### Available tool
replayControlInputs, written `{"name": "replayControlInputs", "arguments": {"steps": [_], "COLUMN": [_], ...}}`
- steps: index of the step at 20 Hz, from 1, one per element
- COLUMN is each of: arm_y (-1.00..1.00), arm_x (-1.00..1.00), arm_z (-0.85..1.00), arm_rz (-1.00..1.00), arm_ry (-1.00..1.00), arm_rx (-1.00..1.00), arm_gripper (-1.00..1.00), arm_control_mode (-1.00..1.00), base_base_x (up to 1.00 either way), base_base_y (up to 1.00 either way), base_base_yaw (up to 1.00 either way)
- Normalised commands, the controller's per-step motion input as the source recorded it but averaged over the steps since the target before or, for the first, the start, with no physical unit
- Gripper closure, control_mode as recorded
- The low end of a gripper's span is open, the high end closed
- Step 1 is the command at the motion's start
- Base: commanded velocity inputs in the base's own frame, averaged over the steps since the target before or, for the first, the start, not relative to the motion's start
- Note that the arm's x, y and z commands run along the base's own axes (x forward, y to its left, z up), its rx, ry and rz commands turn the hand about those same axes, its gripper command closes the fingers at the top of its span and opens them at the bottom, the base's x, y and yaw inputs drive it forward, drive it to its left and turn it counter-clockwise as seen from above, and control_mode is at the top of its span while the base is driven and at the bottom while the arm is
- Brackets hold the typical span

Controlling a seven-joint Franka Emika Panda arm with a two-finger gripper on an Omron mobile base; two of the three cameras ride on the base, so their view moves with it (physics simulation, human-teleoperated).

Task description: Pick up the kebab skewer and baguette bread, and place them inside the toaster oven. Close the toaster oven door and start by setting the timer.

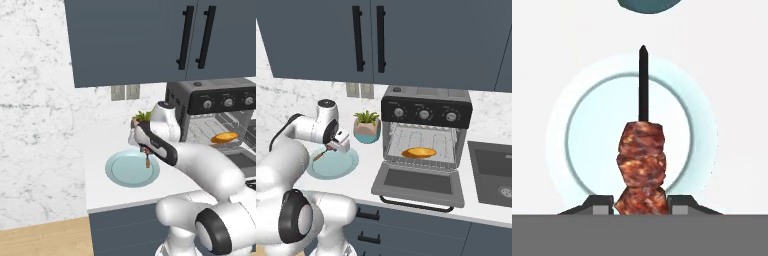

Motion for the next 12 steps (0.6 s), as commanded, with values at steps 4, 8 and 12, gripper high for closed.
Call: {"name": "replayControlInputs", "arguments": {"steps": [4,8,12], "arm_y": [-0.19,-0.31,-0.35], "arm_x": [-0.72,-0.62,-0.66], "arm_z": [0.43,0.52,0.5], "arm_rz": [-0.37,-0.4,-0.38], "arm_ry": [0.04,0.04,0.04], "arm_rx": [0.07,0.09,0.09], "arm_gripper": [1.0,1.0,1.0], "arm_control_mode": [-1.0,-1.0,-1.0], "base_base_x": [0.0,0.0,0.0], "base_base_y": [0.0,0.0,0.0], "base_base_yaw": [0.0,0.0,0.0]}}
